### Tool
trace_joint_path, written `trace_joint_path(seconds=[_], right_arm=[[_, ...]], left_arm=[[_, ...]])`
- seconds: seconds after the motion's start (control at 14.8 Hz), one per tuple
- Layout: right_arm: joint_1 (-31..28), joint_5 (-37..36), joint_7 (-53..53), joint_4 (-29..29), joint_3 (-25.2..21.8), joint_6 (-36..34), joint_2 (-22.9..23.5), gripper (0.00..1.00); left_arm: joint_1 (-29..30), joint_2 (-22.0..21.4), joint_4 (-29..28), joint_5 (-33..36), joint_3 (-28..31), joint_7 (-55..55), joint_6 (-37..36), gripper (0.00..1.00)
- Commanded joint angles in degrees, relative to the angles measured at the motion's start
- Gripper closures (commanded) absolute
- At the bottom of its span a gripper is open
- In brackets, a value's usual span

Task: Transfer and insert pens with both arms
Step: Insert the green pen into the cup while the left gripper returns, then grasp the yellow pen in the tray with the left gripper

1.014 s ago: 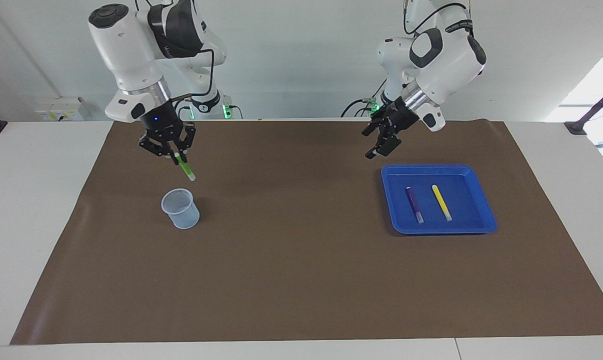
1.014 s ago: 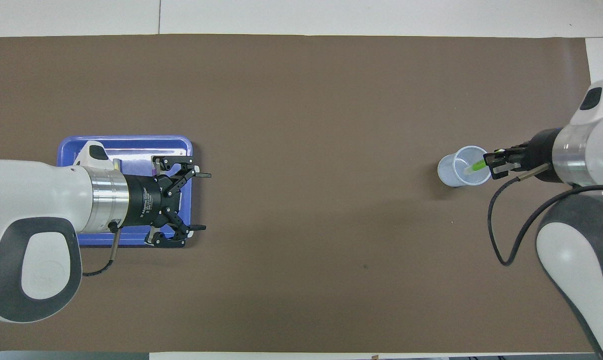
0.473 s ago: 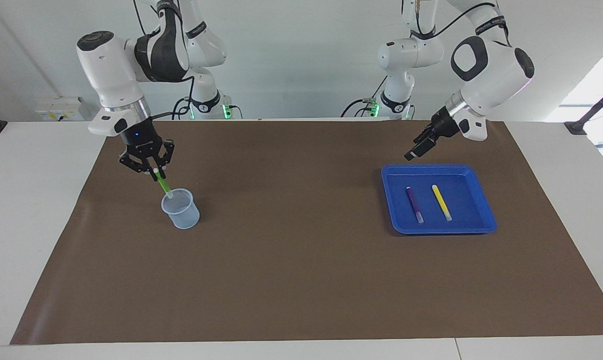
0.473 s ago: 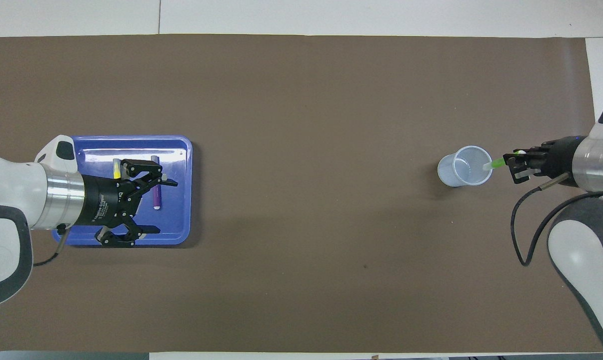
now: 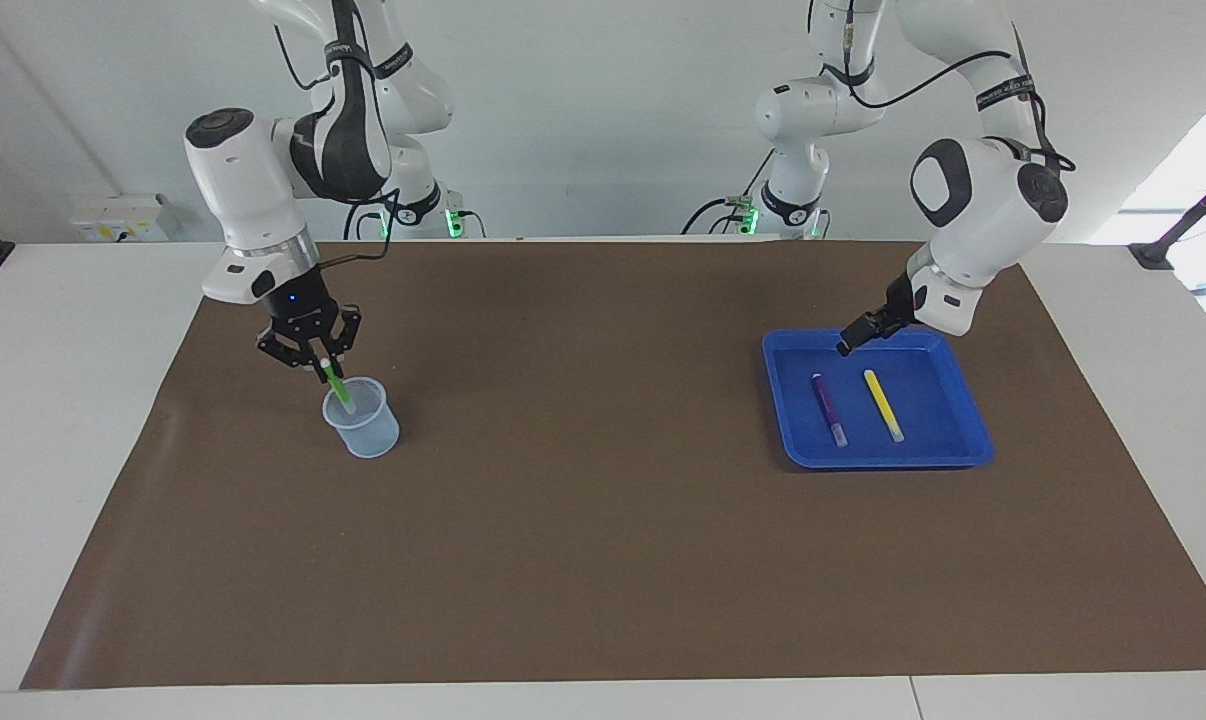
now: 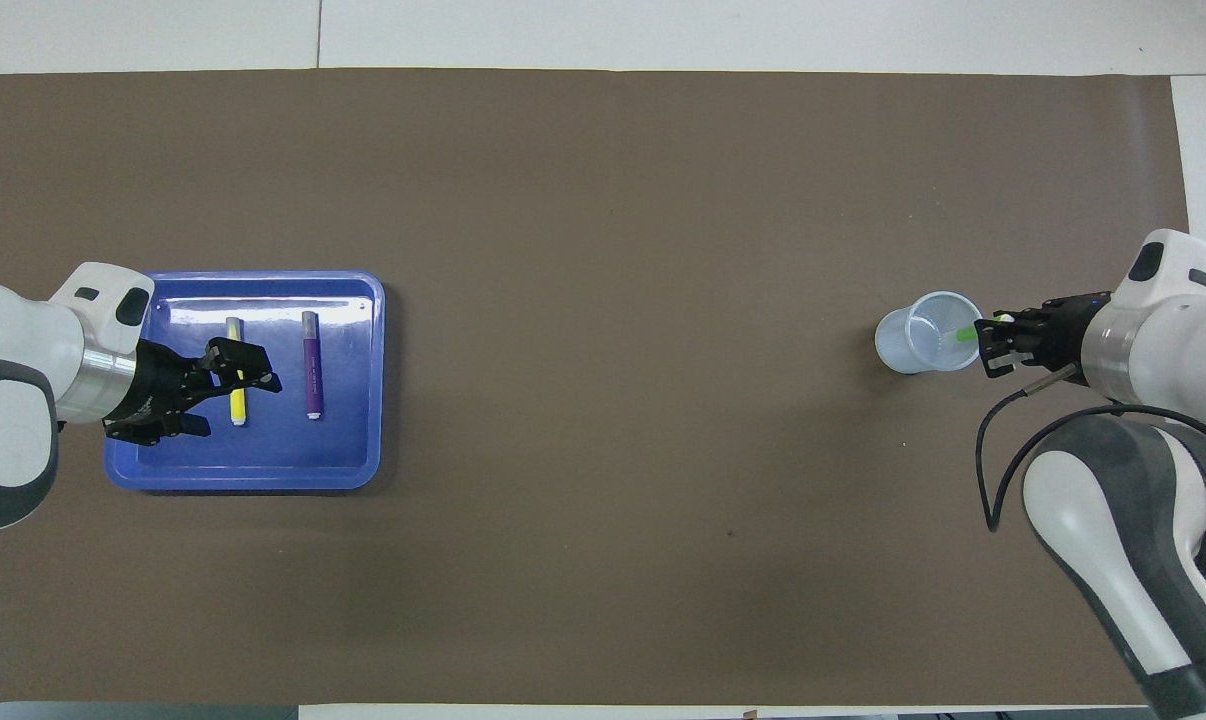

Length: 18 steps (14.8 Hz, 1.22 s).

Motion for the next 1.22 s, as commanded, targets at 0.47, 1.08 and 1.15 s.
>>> trace_joint_path(seconds=[0.47, 1.08, 1.15], right_arm=[[-0.25, 0.51, -0.65, -1.12, 0.12, 2.39, 2.9, 1.0], [-0.08, 0.42, 1.99, 0.46, 0.12, 1.7, 3.69, 0.0], [-0.08, 0.42, 1.9, 0.99, 0.12, 1.52, 3.87, 0.0]], left_arm=[[0.65, 12.53, 3.18, 14.58, -0.33, 12.76, 12.18, 0.14], [0.65, 13.5, 2.92, 15.74, -0.33, 12.76, 13.25, 0.59], [0.65, 13.5, 2.92, 15.74, -0.33, 12.67, 13.25, 0.65]])
